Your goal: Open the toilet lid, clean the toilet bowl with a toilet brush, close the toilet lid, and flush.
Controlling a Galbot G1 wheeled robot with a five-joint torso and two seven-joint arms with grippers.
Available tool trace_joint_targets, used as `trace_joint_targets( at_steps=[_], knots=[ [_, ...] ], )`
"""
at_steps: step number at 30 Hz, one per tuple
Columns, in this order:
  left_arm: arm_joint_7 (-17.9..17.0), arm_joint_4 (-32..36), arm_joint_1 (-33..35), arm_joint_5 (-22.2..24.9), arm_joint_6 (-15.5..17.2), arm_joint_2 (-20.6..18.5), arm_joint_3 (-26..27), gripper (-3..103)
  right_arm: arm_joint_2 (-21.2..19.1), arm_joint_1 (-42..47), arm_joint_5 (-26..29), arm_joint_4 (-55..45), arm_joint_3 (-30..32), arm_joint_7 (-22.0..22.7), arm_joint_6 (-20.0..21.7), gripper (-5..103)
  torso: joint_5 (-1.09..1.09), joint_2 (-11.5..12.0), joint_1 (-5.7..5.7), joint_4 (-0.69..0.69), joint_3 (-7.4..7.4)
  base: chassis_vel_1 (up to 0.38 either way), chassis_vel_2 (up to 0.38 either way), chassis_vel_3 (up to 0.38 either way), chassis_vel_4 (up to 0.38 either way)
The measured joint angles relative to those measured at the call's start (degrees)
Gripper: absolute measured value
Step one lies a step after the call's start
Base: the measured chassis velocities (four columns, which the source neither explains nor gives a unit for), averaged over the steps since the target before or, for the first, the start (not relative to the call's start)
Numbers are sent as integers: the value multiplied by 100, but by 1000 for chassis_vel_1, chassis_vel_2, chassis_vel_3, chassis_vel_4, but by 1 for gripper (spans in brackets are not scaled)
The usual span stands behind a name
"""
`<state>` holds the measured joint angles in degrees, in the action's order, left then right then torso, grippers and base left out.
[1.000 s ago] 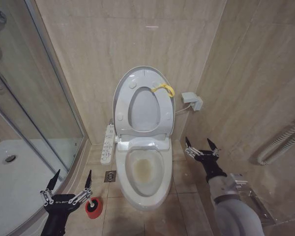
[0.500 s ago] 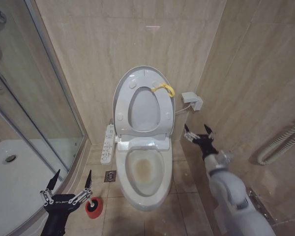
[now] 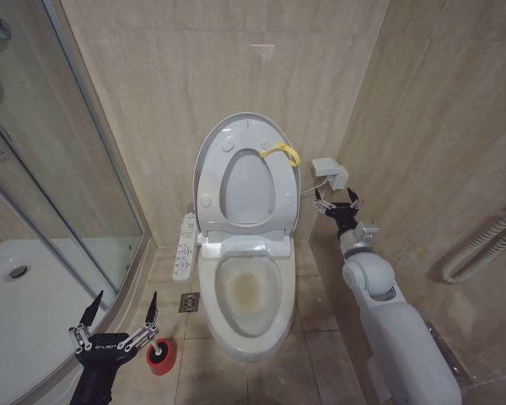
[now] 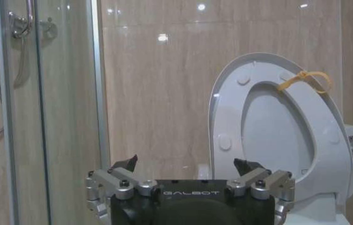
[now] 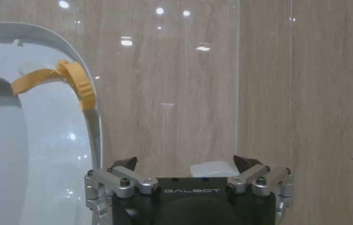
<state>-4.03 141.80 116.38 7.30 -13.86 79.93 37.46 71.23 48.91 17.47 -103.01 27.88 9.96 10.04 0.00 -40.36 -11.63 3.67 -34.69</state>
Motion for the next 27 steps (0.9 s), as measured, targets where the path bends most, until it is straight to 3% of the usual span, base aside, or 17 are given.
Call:
trace_joint_targets(
  at_steps=[21, 27],
  knots=[
    [0, 0, 0, 0, 0, 0, 0, 100, -37, -334, 109, 280, -98, 80, -497, 100, 0, -1, 1, 2, 1, -23, 25, 29, -32],
    [0, 0, 0, 0, 0, 0, 0, 100, 32, -748, -88, 524, -222, 19, -293, 100, -1, -1, 2, -1, 1, 11, -17, -4, 8]
  ],
)
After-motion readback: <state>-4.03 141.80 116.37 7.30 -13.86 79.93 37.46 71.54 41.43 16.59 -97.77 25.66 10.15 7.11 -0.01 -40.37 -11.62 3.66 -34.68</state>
